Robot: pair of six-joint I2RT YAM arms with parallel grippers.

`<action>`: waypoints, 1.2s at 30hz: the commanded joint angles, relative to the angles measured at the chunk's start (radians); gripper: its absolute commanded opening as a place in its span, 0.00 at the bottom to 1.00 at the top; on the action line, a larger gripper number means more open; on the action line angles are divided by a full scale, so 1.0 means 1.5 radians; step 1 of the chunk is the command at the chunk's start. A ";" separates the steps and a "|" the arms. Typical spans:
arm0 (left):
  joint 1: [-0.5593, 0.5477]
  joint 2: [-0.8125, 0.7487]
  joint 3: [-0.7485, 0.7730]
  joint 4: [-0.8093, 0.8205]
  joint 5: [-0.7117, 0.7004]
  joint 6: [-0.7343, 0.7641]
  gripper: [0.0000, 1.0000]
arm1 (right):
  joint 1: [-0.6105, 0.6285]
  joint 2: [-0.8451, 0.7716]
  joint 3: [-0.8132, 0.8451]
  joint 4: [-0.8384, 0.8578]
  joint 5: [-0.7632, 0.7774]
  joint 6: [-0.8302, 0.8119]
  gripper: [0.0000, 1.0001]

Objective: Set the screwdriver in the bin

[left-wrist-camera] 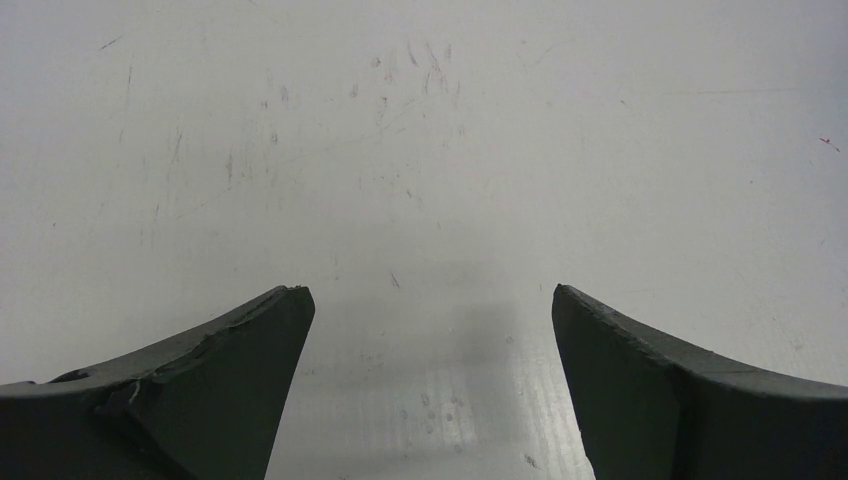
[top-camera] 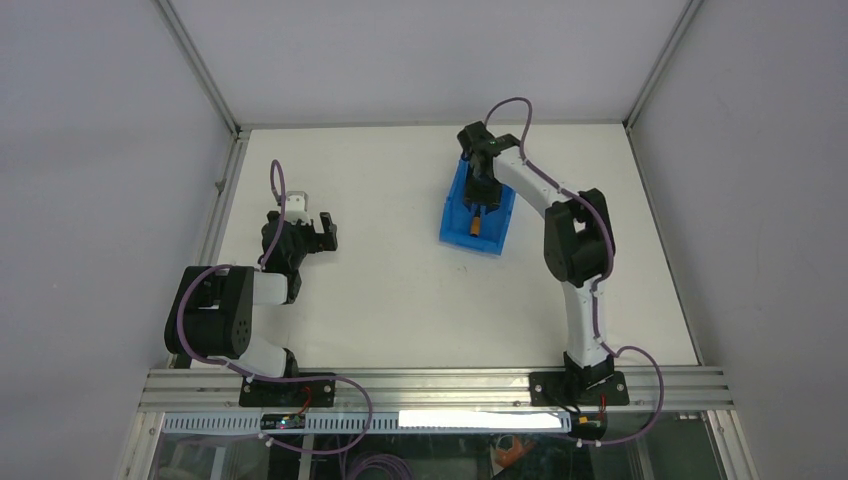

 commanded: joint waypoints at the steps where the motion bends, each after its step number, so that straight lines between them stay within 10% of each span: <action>1: 0.007 -0.005 0.013 0.033 0.018 -0.005 0.99 | 0.003 -0.127 0.031 0.009 0.048 -0.007 0.44; 6: 0.007 -0.005 0.013 0.033 0.019 -0.005 0.99 | 0.001 -0.239 0.002 0.034 0.048 -0.054 0.52; 9: 0.007 -0.005 0.013 0.034 0.018 -0.005 0.99 | -0.012 -0.311 -0.047 0.069 0.030 -0.106 0.98; 10: 0.007 -0.005 0.013 0.033 0.019 -0.005 0.99 | -0.020 -0.334 -0.070 0.078 0.030 -0.117 0.99; 23: 0.007 -0.005 0.013 0.034 0.018 -0.005 0.99 | -0.168 -0.687 -0.583 0.413 -0.011 -0.206 0.99; 36: 0.007 -0.005 0.013 0.033 0.017 -0.005 0.99 | -0.169 -0.728 -0.797 0.567 0.102 -0.181 0.99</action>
